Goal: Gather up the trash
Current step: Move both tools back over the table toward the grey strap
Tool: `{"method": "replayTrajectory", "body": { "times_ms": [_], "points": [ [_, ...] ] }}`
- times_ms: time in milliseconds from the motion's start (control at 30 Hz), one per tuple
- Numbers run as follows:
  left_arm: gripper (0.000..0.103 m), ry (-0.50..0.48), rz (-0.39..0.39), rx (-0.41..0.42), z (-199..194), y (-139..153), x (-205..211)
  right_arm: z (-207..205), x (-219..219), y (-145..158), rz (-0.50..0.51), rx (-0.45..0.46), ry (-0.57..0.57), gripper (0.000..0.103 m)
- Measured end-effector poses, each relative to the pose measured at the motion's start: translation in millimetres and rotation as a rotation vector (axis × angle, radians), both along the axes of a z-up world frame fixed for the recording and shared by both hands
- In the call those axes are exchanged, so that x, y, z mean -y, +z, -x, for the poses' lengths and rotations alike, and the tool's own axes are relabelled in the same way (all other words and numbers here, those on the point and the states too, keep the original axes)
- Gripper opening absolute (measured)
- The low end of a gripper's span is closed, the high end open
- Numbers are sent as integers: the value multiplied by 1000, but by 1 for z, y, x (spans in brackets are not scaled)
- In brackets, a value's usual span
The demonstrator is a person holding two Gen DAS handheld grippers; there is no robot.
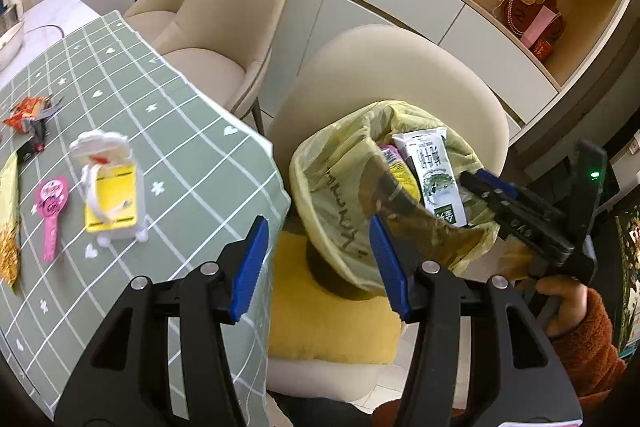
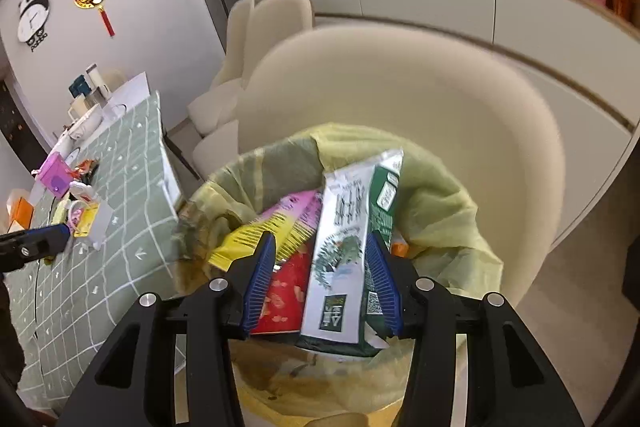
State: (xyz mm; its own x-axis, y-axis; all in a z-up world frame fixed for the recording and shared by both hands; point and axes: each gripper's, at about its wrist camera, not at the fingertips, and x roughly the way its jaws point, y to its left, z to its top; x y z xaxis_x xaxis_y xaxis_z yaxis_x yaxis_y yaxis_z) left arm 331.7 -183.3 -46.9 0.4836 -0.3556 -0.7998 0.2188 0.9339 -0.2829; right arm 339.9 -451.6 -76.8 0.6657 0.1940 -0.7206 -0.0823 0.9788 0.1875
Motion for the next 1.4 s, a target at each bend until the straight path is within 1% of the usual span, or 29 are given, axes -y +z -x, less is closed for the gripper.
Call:
{"method": "replayTrajectory", "body": {
  "times_ms": [167, 300, 367, 467, 567, 667, 767, 867, 1033, 1100, 1167, 1233, 1333, 1400],
  "points": [
    [50, 48, -16, 16, 12, 2, -21, 12, -7, 24, -28, 65, 11, 45],
    [50, 106, -20, 23, 19, 4, -41, 19, -26, 36, -53, 106, 38, 45],
    [50, 138, -35, 40, 23, 6, -55, 24, -37, 42, -61, 132, 53, 45],
    [50, 194, -45, 64, 29, 6, -79, 30, -51, 44, -87, 145, 79, 49],
    [50, 252, -48, 77, 36, 3, -109, 39, -71, 41, -118, 140, 113, 50],
    [50, 313, -50, 73, 42, -4, -144, 48, -100, 35, -97, 89, 186, 50],
    [50, 381, -48, 74, 49, -12, -187, 61, -125, 32, -82, 90, 213, 50],
    [50, 463, -32, 78, 56, -17, -235, 68, -150, 29, -83, 62, 228, 50],
    [50, 539, -10, 55, 63, -29, -301, 79, -202, 16, -60, -15, 251, 50],
    [51, 542, 2, 43, 62, -33, -318, 84, -224, 13, -43, -38, 262, 50],
    [51, 515, 18, 22, 54, -37, -332, 87, -243, 12, -24, -62, 266, 50],
    [51, 435, 6, 26, 39, -37, -337, 88, -255, 11, -20, -73, 264, 50],
    [51, 288, -56, 86, 10, -35, -330, 88, -272, 14, 26, -69, 269, 50],
    [51, 237, -78, 114, -10, -40, -331, 87, -279, 13, 58, -73, 265, 50]
  ]
}}
